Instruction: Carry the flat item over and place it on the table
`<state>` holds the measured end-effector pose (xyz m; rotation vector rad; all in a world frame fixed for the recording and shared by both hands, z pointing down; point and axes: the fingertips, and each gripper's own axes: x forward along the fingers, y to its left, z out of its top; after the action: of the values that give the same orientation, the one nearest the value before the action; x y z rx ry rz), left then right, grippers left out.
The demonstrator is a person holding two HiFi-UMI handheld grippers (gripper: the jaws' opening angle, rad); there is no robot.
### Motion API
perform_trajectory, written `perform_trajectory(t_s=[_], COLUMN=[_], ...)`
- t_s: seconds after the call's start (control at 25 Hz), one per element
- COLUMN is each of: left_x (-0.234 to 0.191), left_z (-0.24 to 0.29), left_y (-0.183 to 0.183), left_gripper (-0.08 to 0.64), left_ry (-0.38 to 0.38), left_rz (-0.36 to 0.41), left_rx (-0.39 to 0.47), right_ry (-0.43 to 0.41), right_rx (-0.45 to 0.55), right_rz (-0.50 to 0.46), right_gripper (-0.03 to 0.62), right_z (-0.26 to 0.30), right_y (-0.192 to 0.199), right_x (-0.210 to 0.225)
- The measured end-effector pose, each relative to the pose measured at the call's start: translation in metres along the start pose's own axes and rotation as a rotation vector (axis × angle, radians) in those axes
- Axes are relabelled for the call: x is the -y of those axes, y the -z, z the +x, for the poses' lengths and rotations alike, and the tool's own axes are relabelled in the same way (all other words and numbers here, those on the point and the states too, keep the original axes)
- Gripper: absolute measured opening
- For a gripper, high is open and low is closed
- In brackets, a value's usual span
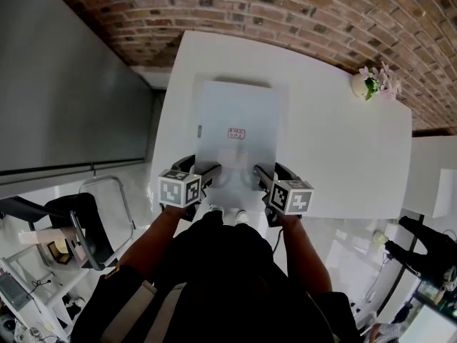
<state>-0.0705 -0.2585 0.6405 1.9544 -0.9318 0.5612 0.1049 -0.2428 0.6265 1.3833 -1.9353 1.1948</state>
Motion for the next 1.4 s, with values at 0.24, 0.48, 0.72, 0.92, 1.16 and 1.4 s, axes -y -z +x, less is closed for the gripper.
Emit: perform_trajectory(t_s=[0.24, 0.48, 0.72, 0.92, 1.16, 1.4], left_x=[-0.001, 0.002, 0.017, 0.046, 0.082, 0.125], left_z=[0.000, -0.013, -0.029, -0.043, -0.060, -0.082], left_y=[-0.003, -0.006, -0.005, -0.007, -0.002, 0.010], left_gripper=[0.391, 0.388, 0.387, 0.384, 0.342, 0.244], left_ry=[0.001, -0.025, -0.039, -0.056, -0.073, -0.071], left_rz=[0.034, 0.085, 0.080, 0.129, 0.168, 0.186], left_rx=[0.019, 0.050, 0.089, 0.127, 0.182, 0.227], right_ry=[-0.006, 0.058, 0.096, 0.088, 0.062, 0.036], right_rx=[0.019, 0.055, 0.111, 0.163, 0.213, 0.297], right_rz=[0.001, -0.044, -0.106, -0.144, -0.158, -0.183], right_gripper=[0.299, 0.289, 0.204, 0.128, 0.067, 0.002], right_z=[0.000, -0.013, -0.037, -0.058, -0.087, -0.125], right_y=[-0.001, -0.006, -0.011, -0.013, -0.008, -0.009], right_x=[0.000, 0.006, 0.006, -0.005, -0.016, -0.031])
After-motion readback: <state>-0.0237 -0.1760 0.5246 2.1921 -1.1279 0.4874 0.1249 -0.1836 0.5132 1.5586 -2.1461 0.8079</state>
